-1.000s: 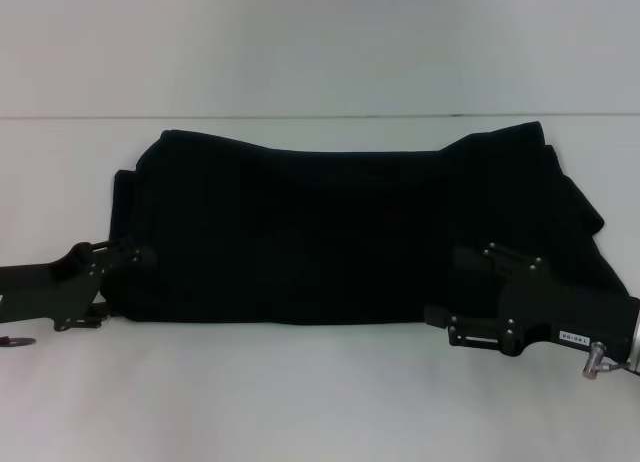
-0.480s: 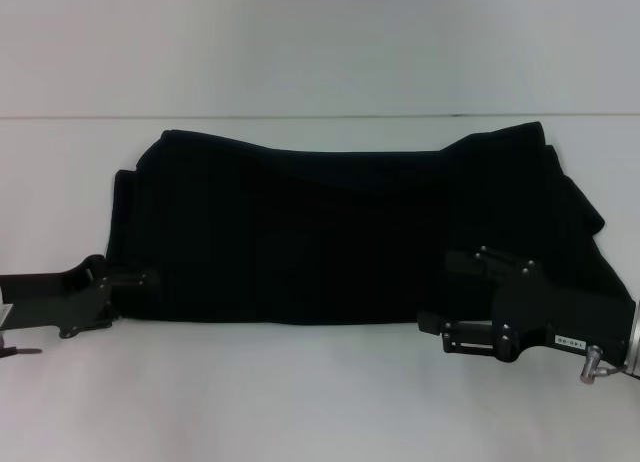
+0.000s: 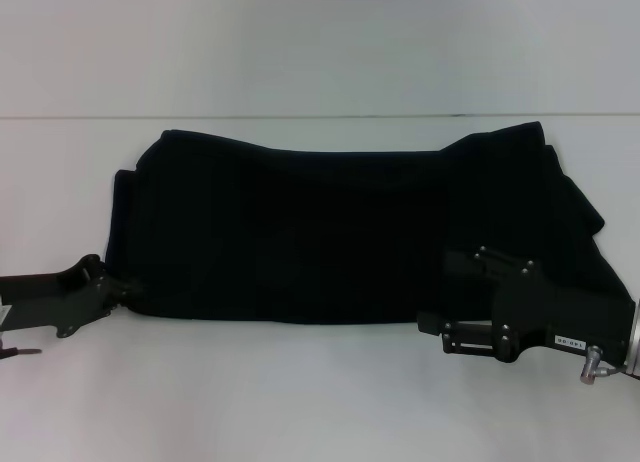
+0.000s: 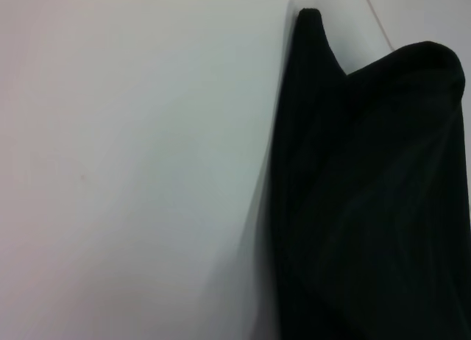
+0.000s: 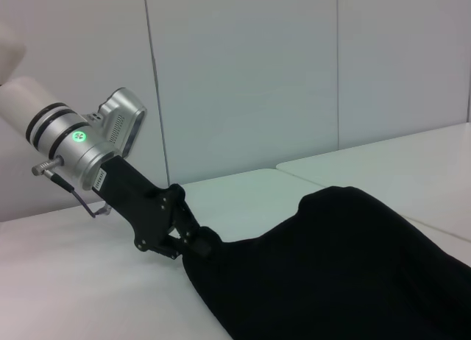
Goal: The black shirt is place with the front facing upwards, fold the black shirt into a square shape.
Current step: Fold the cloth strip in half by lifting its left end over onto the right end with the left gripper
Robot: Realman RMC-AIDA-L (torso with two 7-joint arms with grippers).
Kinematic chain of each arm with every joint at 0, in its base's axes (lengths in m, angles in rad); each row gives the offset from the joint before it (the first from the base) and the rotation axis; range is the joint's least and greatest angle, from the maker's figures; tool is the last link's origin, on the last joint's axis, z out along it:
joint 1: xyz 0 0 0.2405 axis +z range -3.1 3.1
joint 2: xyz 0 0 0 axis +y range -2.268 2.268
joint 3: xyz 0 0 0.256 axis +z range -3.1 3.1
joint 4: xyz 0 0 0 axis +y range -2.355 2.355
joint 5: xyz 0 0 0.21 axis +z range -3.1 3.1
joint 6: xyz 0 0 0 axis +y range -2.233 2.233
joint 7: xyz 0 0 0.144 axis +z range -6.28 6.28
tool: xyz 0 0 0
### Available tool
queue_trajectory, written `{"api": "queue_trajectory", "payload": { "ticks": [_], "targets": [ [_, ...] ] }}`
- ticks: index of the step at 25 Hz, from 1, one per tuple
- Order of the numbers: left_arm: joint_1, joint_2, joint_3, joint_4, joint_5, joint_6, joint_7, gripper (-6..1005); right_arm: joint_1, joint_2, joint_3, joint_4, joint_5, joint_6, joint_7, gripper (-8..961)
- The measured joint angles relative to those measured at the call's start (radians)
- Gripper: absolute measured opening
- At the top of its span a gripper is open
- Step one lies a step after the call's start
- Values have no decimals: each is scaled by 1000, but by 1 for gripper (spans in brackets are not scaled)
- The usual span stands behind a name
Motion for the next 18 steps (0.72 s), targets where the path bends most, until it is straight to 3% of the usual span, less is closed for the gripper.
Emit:
{"api": "queue_trajectory", "payload": {
  "ticks": [8,18],
  "targets": [
    [3,-5,-7,0,-10,-7,25,69,0,0,0,0,3,0,-2,931],
    [53,8,-102,19,-51,15,85,31,2,-2,13,-3,10,3,2,931]
  ]
}}
